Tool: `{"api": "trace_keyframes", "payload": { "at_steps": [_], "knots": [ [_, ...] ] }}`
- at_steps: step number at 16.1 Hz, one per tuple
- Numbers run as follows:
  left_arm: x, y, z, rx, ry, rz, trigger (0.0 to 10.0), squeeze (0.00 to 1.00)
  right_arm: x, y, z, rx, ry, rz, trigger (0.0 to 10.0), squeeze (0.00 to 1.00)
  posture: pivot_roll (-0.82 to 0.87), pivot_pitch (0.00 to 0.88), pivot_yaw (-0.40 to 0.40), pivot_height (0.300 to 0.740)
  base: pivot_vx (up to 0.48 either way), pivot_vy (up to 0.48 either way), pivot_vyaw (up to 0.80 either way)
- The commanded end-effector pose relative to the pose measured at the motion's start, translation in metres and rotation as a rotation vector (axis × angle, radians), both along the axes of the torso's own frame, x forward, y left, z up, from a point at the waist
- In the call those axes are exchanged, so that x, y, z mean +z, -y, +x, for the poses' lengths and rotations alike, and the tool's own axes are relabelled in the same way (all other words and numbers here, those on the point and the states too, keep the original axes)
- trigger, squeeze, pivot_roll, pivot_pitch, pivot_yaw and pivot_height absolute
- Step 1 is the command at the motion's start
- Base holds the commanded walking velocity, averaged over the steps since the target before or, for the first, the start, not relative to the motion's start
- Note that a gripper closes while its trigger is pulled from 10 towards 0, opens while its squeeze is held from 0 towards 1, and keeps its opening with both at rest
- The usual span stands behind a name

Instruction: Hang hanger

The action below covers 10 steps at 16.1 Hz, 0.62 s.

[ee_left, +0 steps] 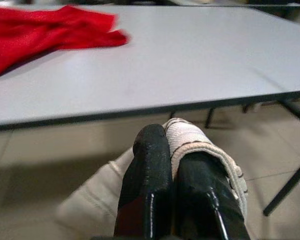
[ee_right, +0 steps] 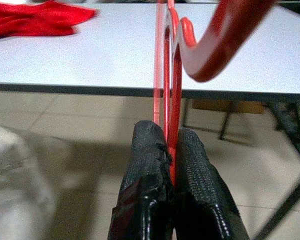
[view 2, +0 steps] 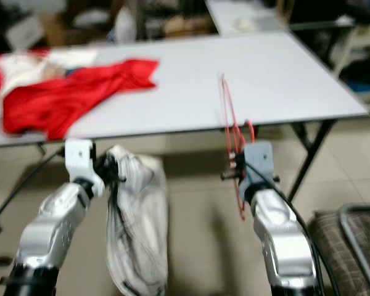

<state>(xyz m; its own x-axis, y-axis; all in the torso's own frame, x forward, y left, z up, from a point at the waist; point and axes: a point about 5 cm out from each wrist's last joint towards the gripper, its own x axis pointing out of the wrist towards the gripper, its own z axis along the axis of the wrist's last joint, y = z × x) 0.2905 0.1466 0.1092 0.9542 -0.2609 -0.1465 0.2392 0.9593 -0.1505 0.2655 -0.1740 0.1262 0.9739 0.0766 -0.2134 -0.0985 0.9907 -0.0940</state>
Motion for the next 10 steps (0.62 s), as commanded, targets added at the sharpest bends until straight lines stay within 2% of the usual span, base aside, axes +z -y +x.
{"api": "trace_keyframes", "payload": {
  "at_steps": [1, 8, 10],
  "knots": [
    [0.0162, 0.0141, 0.0041, -0.06, 0.075, -0.02, 10.0, 0.0, 0.0032, 0.0075, -0.0021, -0.03, 0.007, -0.013, 10.0, 0.0, -0.12, 0.0, 0.113, 0.74, 0.39, 0.0, -0.8],
    [0.0178, 0.0218, 0.0062, -0.104, 0.081, -0.037, 10.0, 0.0, 0.0034, 0.0044, -0.007, -0.019, 0.0, -0.019, 10.0, 0.0, -0.14, 0.0, 0.104, 0.74, 0.391, 0.0, 0.0],
    [0.018, 0.0231, 0.0065, -0.098, 0.086, -0.047, 10.0, 0.0, 0.0045, 0.007, -0.0064, -0.013, -0.004, -0.032, 10.0, 0.0, -0.14, 0.0, 0.083, 0.74, 0.392, 0.0, -0.8]
  ]
}}
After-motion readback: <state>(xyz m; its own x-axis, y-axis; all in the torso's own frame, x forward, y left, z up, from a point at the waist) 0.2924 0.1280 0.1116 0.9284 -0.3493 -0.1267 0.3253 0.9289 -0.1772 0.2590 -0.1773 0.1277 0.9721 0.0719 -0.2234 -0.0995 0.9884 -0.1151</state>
